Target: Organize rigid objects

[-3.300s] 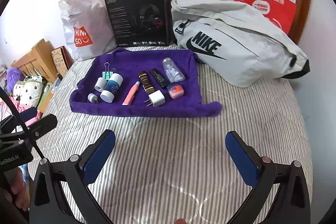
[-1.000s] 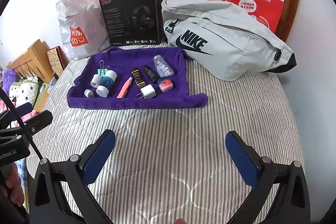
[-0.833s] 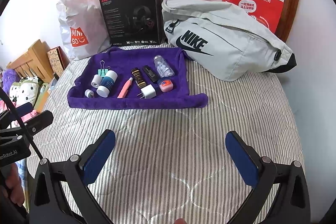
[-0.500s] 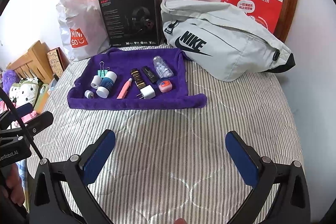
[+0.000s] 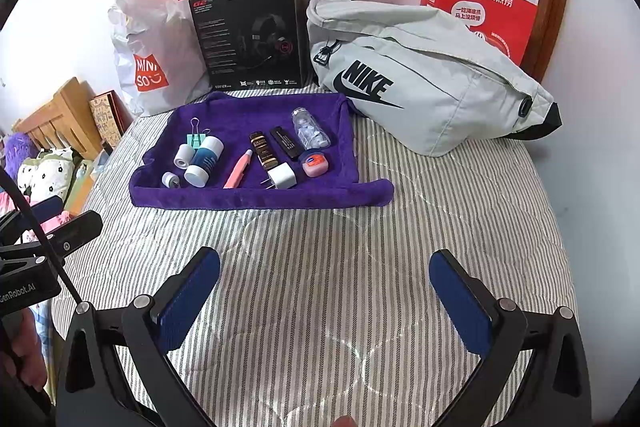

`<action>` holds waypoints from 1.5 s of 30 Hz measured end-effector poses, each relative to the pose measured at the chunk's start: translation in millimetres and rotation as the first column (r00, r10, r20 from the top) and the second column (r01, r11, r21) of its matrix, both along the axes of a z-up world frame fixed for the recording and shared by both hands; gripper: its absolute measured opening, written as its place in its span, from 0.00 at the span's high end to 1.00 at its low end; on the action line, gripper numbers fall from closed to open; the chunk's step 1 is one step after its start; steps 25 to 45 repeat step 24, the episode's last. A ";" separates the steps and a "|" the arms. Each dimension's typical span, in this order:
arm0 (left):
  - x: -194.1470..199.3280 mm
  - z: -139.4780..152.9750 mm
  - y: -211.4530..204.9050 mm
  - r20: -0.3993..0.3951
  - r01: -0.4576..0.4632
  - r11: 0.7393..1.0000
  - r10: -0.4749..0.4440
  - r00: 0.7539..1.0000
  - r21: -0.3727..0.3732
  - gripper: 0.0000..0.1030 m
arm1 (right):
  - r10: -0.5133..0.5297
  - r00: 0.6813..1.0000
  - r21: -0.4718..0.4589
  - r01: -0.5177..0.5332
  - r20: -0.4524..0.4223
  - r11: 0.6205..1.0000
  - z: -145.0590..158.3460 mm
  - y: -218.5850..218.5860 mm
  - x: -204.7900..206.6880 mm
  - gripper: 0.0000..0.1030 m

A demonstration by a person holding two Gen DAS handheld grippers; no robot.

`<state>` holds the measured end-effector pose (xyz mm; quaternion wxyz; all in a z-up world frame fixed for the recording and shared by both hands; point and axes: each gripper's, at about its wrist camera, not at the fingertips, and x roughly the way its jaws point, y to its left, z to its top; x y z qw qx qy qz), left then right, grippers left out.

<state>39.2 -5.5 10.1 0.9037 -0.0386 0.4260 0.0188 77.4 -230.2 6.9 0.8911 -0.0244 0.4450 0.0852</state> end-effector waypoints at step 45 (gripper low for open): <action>1.0 2.6 1.7 0.007 -0.006 1.000 0.006 1.000 0.006 0.08 | -0.003 1.000 0.002 0.003 0.003 1.000 1.6 -1.3 -1.6 0.00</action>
